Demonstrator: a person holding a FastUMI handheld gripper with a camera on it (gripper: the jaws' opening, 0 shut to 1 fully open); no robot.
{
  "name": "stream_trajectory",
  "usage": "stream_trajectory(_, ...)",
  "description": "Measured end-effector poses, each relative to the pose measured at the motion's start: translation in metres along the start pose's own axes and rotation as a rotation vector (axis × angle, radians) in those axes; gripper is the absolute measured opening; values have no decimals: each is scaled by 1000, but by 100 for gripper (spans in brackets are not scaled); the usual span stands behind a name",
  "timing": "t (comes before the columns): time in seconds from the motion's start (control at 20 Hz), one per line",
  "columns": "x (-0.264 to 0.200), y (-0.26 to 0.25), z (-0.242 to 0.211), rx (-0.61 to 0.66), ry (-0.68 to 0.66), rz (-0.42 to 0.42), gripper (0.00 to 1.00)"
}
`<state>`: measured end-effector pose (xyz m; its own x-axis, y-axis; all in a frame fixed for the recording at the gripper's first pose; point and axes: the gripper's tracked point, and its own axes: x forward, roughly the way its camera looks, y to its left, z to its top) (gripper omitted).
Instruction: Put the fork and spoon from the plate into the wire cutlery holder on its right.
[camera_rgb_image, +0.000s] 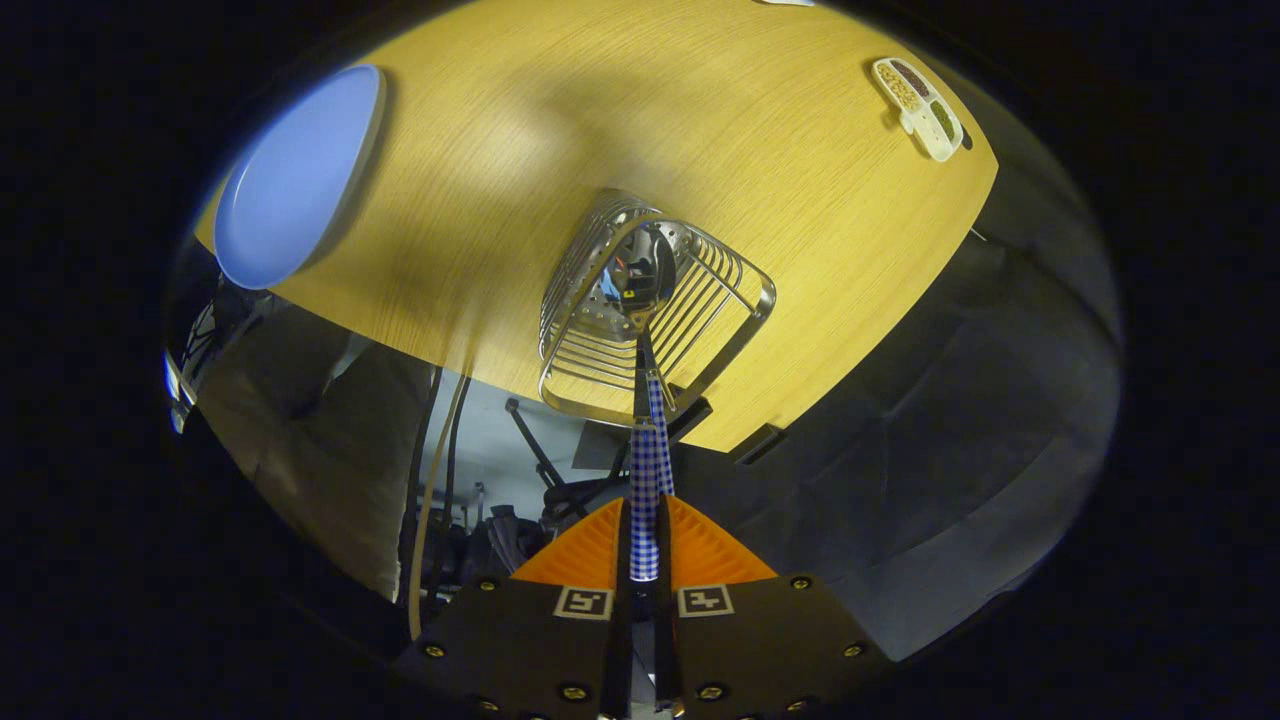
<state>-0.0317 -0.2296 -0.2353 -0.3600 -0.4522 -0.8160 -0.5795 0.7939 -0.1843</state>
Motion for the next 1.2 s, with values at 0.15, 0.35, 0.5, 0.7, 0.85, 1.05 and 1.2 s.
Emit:
stream_trajectory(0.15,-2,-1,1,2,0,-6,11)
stream_trajectory(0.35,-5,-6,1,5,-48,-24,12)
stream_trajectory(0.5,-19,-14,2,31,-131,-48,35)
stream_trajectory(0.7,-29,-25,-8,86,-222,-65,74)
stream_trajectory(0.85,-39,-20,-7,154,-333,-43,97)
stream_trajectory(1.05,-64,22,26,282,-626,93,97)
stream_trajectory(1.2,-88,54,51,394,-846,199,97)
